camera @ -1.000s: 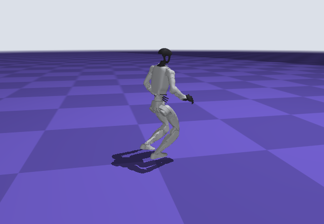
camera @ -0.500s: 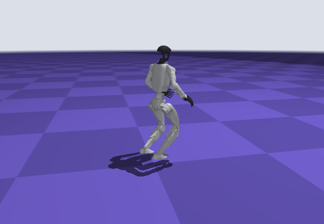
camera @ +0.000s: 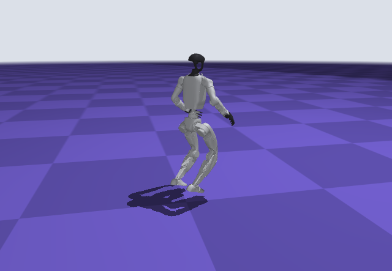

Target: Run

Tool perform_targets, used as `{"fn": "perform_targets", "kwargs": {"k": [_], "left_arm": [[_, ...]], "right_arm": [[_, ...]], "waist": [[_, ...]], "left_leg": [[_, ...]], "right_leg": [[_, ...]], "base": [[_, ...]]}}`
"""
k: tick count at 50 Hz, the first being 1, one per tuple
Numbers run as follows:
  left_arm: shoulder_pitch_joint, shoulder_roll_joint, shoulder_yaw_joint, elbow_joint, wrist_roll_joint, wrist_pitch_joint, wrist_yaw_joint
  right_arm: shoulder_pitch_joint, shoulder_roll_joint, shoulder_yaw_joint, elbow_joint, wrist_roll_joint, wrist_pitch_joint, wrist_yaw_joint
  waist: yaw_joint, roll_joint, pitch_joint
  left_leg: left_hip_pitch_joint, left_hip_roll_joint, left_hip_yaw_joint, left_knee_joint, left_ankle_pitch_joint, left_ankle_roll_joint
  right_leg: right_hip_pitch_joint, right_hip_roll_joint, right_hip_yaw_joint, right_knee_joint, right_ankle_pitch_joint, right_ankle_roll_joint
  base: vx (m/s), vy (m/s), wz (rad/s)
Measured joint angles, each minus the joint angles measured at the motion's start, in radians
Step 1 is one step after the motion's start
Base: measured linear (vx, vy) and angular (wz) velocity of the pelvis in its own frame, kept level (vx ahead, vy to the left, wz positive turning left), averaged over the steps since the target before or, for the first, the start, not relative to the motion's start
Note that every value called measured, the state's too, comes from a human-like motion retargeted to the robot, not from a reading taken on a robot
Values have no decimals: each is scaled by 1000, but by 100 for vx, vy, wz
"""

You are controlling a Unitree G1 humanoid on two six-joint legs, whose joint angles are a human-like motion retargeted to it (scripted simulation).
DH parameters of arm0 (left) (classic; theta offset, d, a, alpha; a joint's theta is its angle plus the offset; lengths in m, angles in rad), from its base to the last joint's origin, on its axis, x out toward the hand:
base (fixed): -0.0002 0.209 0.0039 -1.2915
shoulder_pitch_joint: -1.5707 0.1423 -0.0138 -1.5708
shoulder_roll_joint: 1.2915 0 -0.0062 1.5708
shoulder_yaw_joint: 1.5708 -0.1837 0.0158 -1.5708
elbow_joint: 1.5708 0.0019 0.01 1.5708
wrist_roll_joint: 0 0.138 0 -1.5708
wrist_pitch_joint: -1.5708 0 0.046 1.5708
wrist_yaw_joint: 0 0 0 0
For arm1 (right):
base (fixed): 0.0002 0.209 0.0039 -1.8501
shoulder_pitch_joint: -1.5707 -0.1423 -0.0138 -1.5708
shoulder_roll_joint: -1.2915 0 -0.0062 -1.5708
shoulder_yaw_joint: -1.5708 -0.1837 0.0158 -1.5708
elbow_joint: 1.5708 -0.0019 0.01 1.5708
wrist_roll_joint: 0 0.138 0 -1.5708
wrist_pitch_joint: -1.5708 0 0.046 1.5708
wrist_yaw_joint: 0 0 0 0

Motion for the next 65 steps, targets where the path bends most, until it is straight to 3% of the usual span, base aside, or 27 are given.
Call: {"fn": "perform_targets", "kwargs": {"k": [5, 7, 12, 17, 22, 30, 33, 37, 40, 45, 50, 55, 57, 60, 65], "left_arm": [[24, -12, 7, 2, -8, -3, -29], [30, -23, 14, 2, -14, -5, -26], [12, -77, 38, 60, 9, -1, 49], [-17, -145, 52, 216, 42, 8, 115], [6, -129, 51, 279, 43, 7, 109], [55, -69, 85, 363, 40, -20, 108], [49, -66, 92, 414, 32, -17, 106], [18, -59, 96, 494, 27, -11, 105], [-31, -69, 84, 571, 44, -2, 107], [-109, -87, 62, 686, 64, 14, 86], [-133, -104, 38, 685, 55, 13, 53], [-139, -87, 18, 587, 54, -8, 48], [-140, -82, 12, 536, 50, -14, 50], [-141, -77, 7, 473, 55, -18, 54], [-141, -94, 6, 432, 57, -14, 44]], "right_arm": [[55, 31, -46, 35, -9, 5, 21], [69, 54, -60, 42, -15, 10, 22], [28, 140, -44, 111, -84, 26, -9], [-80, 194, 35, 216, -152, 22, -60], [-84, 152, 35, 153, -115, 1, -87], [-10, 88, -24, 90, -64, -27, -122], [10, 86, -45, 131, -70, -23, -123], [10, 99, -60, 244, -77, -7, -113], [-9, 134, -60, 372, -84, 13, -95], [-45, 214, -47, 581, -45, 31, -49], [-43, 247, -53, 630, -1, 32, -32], [-41, 220, -69, 566, 13, 20, -75], [-43, 201, -74, 532, 6, 18, -104], [-50, 169, -81, 491, -10, 17, -144], [-71, 143, -91, 465, -33, 21, -185]], "waist": [[0, 1, -17], [5, 0, -18], [30, -11, 5], [117, 34, 1], [103, 3, 27], [84, -9, -14], [70, -6, -34], [42, -17, -46], [-5, -67, -50], [-70, -132, -66], [-67, -102, -75], [2, -13, -50], [27, 8, -43], [59, 26, -44], [92, 19, -54]], "left_leg": [[-4, -41, -6, -4, -45, 17], [-17, -47, -12, 39, -109, 40], [-119, -36, -30, 244, -326, 130], [-252, 87, -62, 437, -325, 116], [-203, 14, -56, 407, -270, 96], [-51, -47, -35, 147, -133, 39], [10, -78, -28, 42, -130, 39], [78, -131, -12, -74, -213, 70], [79, -204, 18, -143, -304, 126], [75, -269, 48, -223, -318, 153], [67, -202, 25, -195, -288, 125], [-10, -14, -21, 59, -203, 47], [-86, 51, -36, 207, -142, 42], [-217, 130, -56, 397, -69, 60], [-401, 179, -80, 552, -80, 137]], "right_leg": [[-1, -5, 20, 8, -49, -9], [-6, 2, 28, 34, -106, -23], [-69, 13, 16, 173, -415, -139], [-153, 112, -17, 173, -423, -193], [-74, 66, 4, 143, -412, -138], [-19, 21, 11, -7, -160, -21], [-37, -8, -2, 1, -123, -3], [-78, -75, -16, 60, -202, -20], [-138, -183, -7, 143, -303, -31], [-178, -274, 22, 184, -364, -35], [-116, -180, 16, 81, -366, -59], [-30, 11, -19, -36, -348, -116], [-24, 67, -24, -54, -349, -140], [-33, 122, -26, -67, -360, -169], [-30, 127, -34, -85, -370, -185]], "base": [[-3, -1, 44], [-9, -4, 36], [-15, -6, 26], [-10, -2, -56], [3, 3, 36], [0, 6, 7], [-2, 1, 4], [-7, 2, 25], [-12, -1, 85], [-5, -5, 76], [3, -11, 9], [5, -14, -39], [0, -14, -11], [2, -14, 6], [6, -10, 27]]}}
